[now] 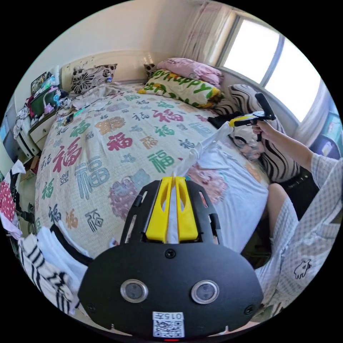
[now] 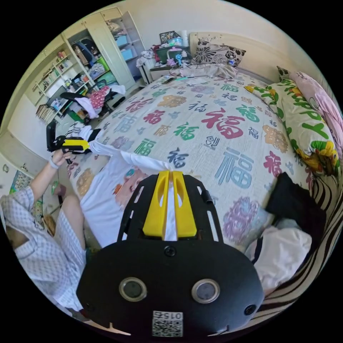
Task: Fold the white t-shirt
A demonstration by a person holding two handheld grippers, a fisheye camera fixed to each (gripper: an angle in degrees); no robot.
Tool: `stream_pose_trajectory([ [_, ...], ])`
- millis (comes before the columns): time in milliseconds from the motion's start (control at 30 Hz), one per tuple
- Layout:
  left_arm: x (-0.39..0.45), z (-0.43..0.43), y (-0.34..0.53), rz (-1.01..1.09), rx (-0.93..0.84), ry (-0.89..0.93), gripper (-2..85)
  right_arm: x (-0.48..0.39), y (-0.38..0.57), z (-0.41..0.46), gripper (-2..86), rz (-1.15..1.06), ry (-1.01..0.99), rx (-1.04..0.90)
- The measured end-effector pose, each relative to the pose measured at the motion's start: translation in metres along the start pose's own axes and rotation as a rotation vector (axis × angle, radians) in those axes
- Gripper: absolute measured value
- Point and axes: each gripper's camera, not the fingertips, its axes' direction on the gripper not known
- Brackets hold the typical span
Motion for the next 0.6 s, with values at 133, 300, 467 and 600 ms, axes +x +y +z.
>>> stream_pose_trajectory([
  [133, 0.07, -0.016, 0.056, 0.066, -0.063, 0.051, 0.8, -0.044, 0.096, -0.047, 0.1, -0.02, -0.048, -0.041],
  [300, 0.157, 0.011, 0.138, 0.102, -0.267, 0.116, 0.7, -0.091, 0.201, -0.05, 0.2, -0.022, -0.036, -0.169],
  [467, 0.203, 0.028, 0.18, 0.155, -0.383, 0.089, 0.7, -0.129, 0.267, -0.048, 0.4, -0.048, 0.006, -0.251],
  [600, 0.222, 0.022, 0.196, 0.16, -0.402, 0.067, 0.7, -0.158, 0.296, -0.063, 0.8, -0.11, 0.068, -0.272],
])
